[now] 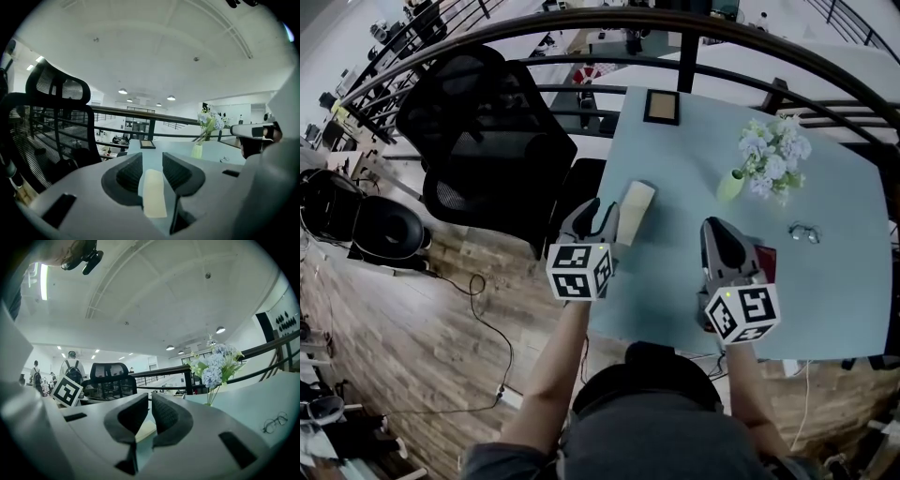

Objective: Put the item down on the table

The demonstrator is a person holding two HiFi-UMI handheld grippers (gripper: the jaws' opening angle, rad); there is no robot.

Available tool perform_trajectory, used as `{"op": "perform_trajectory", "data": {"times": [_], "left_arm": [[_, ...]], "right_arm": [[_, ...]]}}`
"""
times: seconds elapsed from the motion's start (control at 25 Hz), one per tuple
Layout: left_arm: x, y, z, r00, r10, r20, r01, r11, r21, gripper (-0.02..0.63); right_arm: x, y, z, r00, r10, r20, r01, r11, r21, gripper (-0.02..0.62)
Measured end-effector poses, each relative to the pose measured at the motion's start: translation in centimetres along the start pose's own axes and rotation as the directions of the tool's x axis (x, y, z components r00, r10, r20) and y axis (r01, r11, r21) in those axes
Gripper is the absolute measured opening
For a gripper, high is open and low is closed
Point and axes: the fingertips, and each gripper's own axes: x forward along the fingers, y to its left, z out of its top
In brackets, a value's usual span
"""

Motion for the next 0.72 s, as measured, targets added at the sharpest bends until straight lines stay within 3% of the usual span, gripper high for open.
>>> {"op": "perform_trajectory", "data": {"times": [0.72], "left_arm": [[-6.3,0.6,2.0,0.991,0.041,0.124,-0.039,0.999,-0.022,0.006]], "right_arm": [[-0.7,1.9,0.4,0.999,0.038,0.018,-0.038,0.999,-0.01,0.005]]}}
